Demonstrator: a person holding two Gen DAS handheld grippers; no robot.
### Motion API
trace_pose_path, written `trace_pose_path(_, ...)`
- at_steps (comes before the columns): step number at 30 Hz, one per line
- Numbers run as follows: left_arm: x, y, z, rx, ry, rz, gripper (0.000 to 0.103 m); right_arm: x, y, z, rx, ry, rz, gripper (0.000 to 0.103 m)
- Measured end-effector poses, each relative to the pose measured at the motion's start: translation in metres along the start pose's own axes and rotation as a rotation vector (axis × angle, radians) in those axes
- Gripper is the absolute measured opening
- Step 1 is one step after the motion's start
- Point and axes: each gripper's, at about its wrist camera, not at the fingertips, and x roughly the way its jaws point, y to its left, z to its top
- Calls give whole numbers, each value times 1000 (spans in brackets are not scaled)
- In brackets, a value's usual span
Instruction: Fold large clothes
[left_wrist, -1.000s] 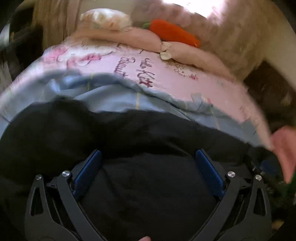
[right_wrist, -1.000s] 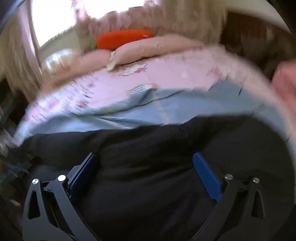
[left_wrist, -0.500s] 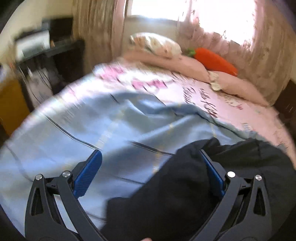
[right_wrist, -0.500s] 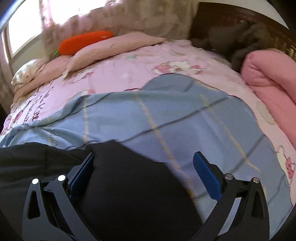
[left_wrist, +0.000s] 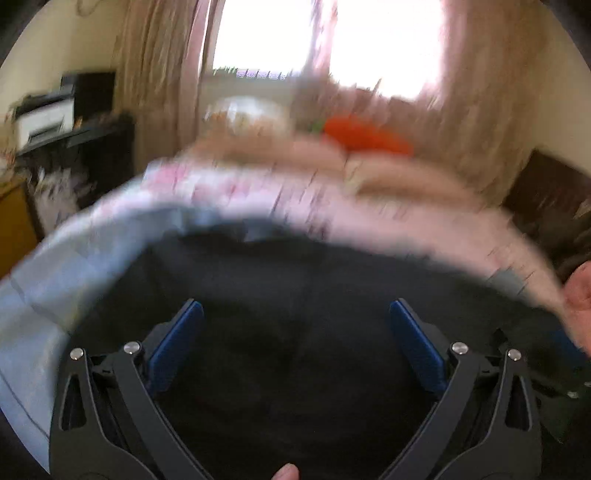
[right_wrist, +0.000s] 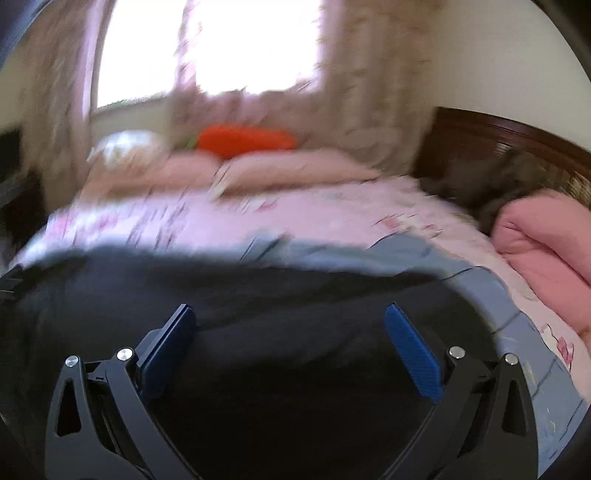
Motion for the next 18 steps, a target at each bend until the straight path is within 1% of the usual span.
trace_pose_path(1, 9, 7, -9, -15, -5, -22, 101, 3, -4, -4, 27, -2, 21, 102)
trace_pose_path(2, 7, 13, -12, -37, -43, -19, 101, 8, -8, -5, 68, 11, 42, 102)
trace_pose_path(3, 5, 17, -12, -53, -54, 17, 101, 13, -13, -5, 112, 21, 49, 102)
trace_pose_path(4, 8, 22, -11, -63, -47, 35, 101, 13, -13, -6, 116, 20, 50, 102)
trace_pose_path(6, 15, 29, -8, -28, -35, 50, 101, 20, -9, -4, 78, 21, 54, 102)
trace_pose_path(8, 17, 35, -10, 14, -47, 69, 101, 24, -6, 2, 30, 26, 68, 102)
trace_pose_path(10, 20, 41, -10, 54, -63, 64, 101, 29, -17, 4, -1, 29, 85, 102)
trace_pose_path(11, 18, 48, -11, 77, -74, 110, 101, 28, -30, 2, -5, 26, 65, 102)
trace_pose_path(13, 6, 69, -14, 62, -111, 188, 101, 29, -69, -7, 50, 25, -63, 102)
trace_pose_path(14, 0, 86, -15, 25, -127, 271, 101, 27, -95, -13, 115, 40, -123, 102)
trace_pose_path(15, -7, 101, -17, -20, -123, 318, 101, 24, -119, -18, 180, 60, -150, 102)
trace_pose_path(16, -16, 123, -20, -87, -111, 298, 101, 17, -150, -26, 253, 82, -225, 102)
trace_pose_path(17, -26, 148, -22, -140, -101, 293, 101, 10, -170, -31, 300, 92, -275, 102)
trace_pose_path(18, -35, 158, -20, -143, -107, 349, 101, -3, -196, -36, 344, 103, -343, 102)
